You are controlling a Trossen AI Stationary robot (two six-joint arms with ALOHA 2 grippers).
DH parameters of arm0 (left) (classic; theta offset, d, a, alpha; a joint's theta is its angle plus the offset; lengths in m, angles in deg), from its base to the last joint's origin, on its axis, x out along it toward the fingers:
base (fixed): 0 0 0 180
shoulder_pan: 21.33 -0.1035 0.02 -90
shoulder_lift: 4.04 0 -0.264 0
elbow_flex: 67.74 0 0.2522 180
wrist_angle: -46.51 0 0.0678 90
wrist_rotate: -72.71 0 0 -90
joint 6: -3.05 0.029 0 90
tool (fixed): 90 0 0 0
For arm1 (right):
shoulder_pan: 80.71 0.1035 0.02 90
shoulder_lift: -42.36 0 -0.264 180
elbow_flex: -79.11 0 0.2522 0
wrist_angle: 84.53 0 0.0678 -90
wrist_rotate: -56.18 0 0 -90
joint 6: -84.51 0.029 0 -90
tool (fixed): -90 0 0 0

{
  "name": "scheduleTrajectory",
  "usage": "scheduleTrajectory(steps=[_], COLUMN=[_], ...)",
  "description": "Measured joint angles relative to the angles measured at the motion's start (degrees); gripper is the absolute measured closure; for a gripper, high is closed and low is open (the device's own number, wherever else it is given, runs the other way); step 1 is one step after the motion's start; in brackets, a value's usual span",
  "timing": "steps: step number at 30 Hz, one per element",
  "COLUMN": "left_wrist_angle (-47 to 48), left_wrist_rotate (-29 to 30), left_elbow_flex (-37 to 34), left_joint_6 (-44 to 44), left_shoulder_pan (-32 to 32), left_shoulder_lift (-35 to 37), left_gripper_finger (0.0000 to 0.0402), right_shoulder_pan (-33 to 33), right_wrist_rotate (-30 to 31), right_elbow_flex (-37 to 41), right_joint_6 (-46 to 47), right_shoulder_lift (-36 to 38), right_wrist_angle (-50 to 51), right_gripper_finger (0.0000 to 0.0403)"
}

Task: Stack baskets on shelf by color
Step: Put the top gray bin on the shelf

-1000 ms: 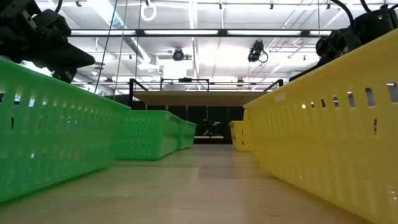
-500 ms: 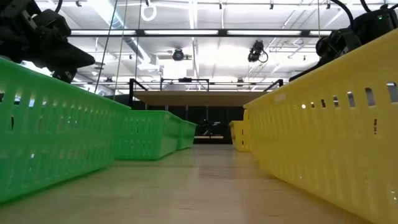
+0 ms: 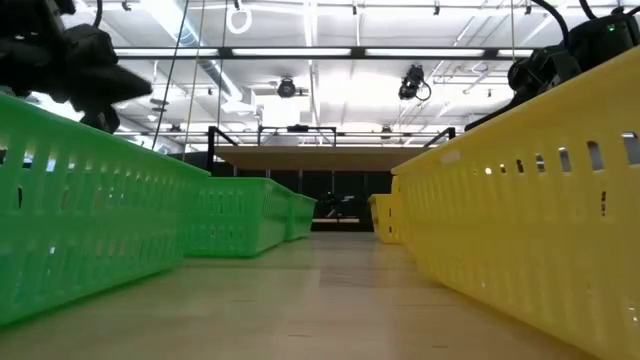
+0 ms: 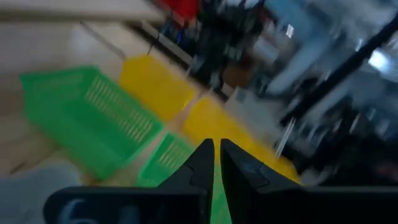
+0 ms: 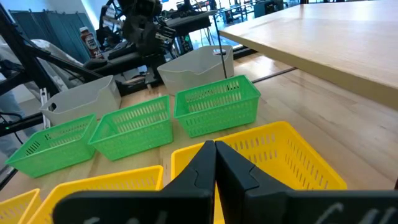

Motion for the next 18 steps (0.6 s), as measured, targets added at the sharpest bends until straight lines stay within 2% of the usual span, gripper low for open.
scheduleTrajectory(steps=[2,4,7,10,14,16,18], left_wrist_angle=[-5.11,-12.08,-15.59,-10.86,-4.62,0.16,6.48], left_wrist_rotate=[0.34,-1.67,-2.73,-0.42,1.65,2.8,5.33], left_elbow_flex=[0.0,0.1,3.48,9.67,20.95,27.45,34.69], left_joint_6=[-0.16,3.73,9.47,11.27,15.51,17.69,18.21], left_shoulder_pan=[-0.02,-0.02,0.01,0.0,-0.02,-0.02,-0.02], left_shoulder_lift=[0.0,0.0,-1.47,-6.26,-17.73,-24.34,-31.04], left_gripper_finger=[0.037,0.0372,0.0371,0.0367,0.0367,0.0369,0.0372], right_shoulder_pan=[-0.01,-0.09,-0.47,-0.46,-0.56,-1.26,-2.25], right_wrist_rotate=[0.0,0.0,0.09,0.04,0.57,3.59,6.12], right_elbow_flex=[0.01,0.0,0.01,0.0,0.01,0.0,-0.65], right_joint_6=[0.0,0.0,0.0,0.0,-3.28,-5.27,-0.4], right_shoulder_lift=[-0.01,-0.02,0.0,0.0,0.01,-0.03,0.06], right_wrist_angle=[0.0,-0.18,-2.07,-3.67,-4.37,-5.11,-7.16], right_gripper_finger=[0.0391,0.0391,0.0391,0.0391,0.0391,0.0391,0.0391])
